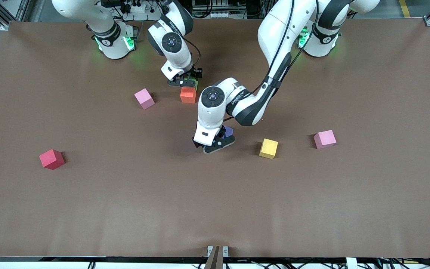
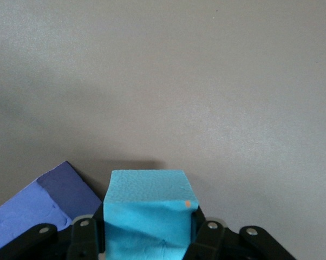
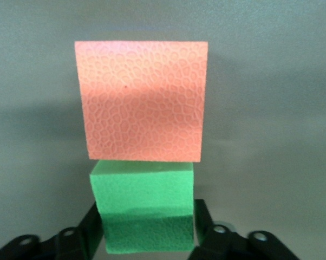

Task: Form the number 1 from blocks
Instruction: 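Place the green cube beside orange with the right gripper while left lifts cyan, then reach the mauve cube with the right gripper while the left carries cyan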

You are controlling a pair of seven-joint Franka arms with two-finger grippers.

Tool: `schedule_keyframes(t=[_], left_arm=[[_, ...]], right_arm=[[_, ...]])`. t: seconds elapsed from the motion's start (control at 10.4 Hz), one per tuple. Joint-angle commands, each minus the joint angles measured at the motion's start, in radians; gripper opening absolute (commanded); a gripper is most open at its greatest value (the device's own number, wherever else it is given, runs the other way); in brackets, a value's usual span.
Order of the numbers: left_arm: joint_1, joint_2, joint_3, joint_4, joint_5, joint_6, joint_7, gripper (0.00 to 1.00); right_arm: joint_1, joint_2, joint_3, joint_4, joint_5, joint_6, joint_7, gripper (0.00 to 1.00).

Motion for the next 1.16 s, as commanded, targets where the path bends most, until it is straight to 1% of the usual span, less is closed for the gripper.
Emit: schedule_keyframes(t=[0.0,0.1,0.19,0.29,0.48,0.58,0.68,0.77,0.87,0.97,1.06], left_arm=[[0.002,-0.019,-0.006,-0.016,-0.02,-0.011,0.032,0.0],[-0.003,-0.019,-0.006,-0.016,-0.019,-0.011,0.032,0.0],[-0.009,-0.019,-0.006,-0.016,-0.013,-0.011,0.034,0.0],[-0.029,-0.019,-0.012,-0.016,-0.008,-0.011,0.043,0.0],[-0.082,-0.019,-0.019,-0.015,-0.003,-0.019,0.08,0.0],[-0.107,-0.019,-0.021,-0.015,-0.003,-0.019,0.099,0.0],[-0.142,-0.019,-0.021,-0.015,-0.005,-0.019,0.106,0.0],[-0.154,-0.024,-0.022,-0.015,-0.005,-0.019,0.141,0.0],[-0.155,-0.033,-0.051,-0.015,-0.005,-0.025,0.228,0.0],[-0.153,-0.033,-0.065,-0.013,-0.007,-0.026,0.28,0.0],[-0.153,-0.033,-0.07,-0.015,-0.007,-0.036,0.287,0.0]], right_arm=[[-0.052,-0.037,0.003,0.012,-0.007,-0.014,-0.014,1.0],[-0.081,-0.074,0.003,0.009,-0.011,-0.034,-0.037,1.0],[-0.11,-0.115,0.003,0.009,-0.017,-0.107,-0.096,1.0],[-0.159,-0.158,0.003,0.011,-0.046,-0.2,-0.188,1.0],[-0.239,-0.232,0.003,0.014,-0.176,-0.345,-0.328,1.0],[-0.289,-0.269,0.003,0.014,-0.219,-0.393,-0.394,1.0],[-0.349,-0.307,0.004,0.014,-0.229,-0.434,-0.478,1.0],[-0.418,-0.342,0.003,0.014,-0.229,-0.474,-0.559,1.0],[-0.493,-0.373,0.003,0.014,-0.229,-0.514,-0.624,1.0],[-0.57,-0.388,0.003,0.014,-0.229,-0.538,-0.685,1.0],[-0.631,-0.389,0.0,0.014,-0.229,-0.548,-0.718,1.0]])
